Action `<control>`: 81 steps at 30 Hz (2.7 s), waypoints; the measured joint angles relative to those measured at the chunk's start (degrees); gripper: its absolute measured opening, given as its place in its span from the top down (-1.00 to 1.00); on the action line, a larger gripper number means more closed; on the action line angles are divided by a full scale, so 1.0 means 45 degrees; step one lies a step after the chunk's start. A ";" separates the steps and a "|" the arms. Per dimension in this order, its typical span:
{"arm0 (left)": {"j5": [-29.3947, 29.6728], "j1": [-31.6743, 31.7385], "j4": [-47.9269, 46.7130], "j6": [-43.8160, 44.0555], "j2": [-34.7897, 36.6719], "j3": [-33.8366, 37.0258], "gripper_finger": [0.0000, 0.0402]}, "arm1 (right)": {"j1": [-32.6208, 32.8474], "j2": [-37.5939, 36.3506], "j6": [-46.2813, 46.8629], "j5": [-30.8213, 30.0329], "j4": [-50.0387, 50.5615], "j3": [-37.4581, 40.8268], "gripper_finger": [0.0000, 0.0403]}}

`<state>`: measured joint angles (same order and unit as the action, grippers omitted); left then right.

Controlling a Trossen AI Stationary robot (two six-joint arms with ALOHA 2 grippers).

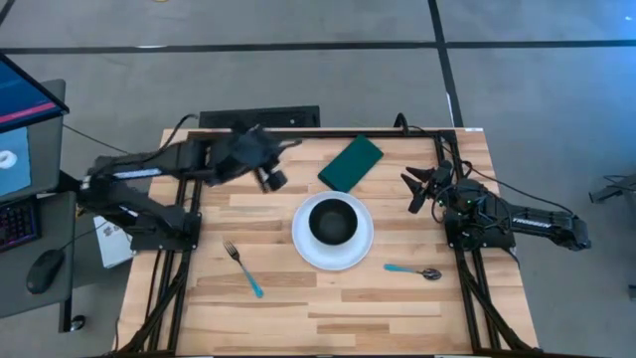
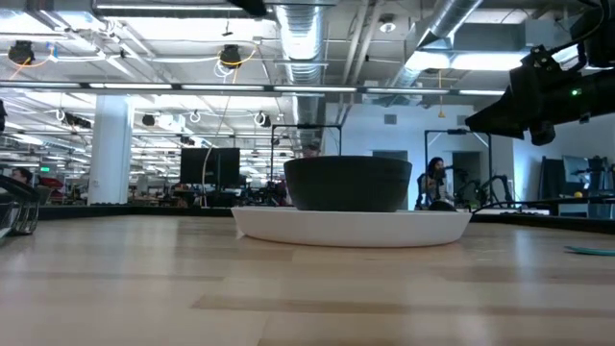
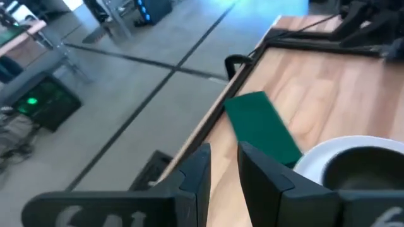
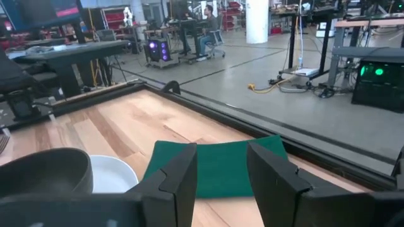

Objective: Set table place
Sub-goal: Put the black bowl on the white plate

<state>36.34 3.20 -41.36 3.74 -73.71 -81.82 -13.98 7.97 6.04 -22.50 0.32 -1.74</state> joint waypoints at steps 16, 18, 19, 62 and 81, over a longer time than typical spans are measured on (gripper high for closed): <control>-0.0228 -0.0656 0.9410 0.1009 0.4491 1.0917 0.65 | 0.0000 0.0000 0.0029 0.0019 0.0000 0.0000 0.21; -0.0247 -0.0656 1.0242 0.1191 0.4491 1.1597 0.65 | 0.0005 0.0000 0.0029 0.0029 0.0005 0.0000 0.21; -0.0275 -0.0656 1.0591 0.1344 0.4494 1.1890 0.65 | 0.0000 0.0000 0.0029 0.0024 0.0005 0.0000 0.21; -0.9170 -0.1572 0.6318 0.9702 0.4489 1.2639 0.65 | 0.0000 0.0000 0.0010 -0.0005 0.0000 0.0000 0.21; -1.0263 0.0301 0.0474 1.0083 0.4491 1.1821 0.94 | 0.0000 0.0000 0.0345 -0.0005 0.0000 0.0000 0.21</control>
<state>-9.85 4.56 -39.22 49.12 -53.49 -28.63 -13.98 7.97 7.60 -22.52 0.32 -1.74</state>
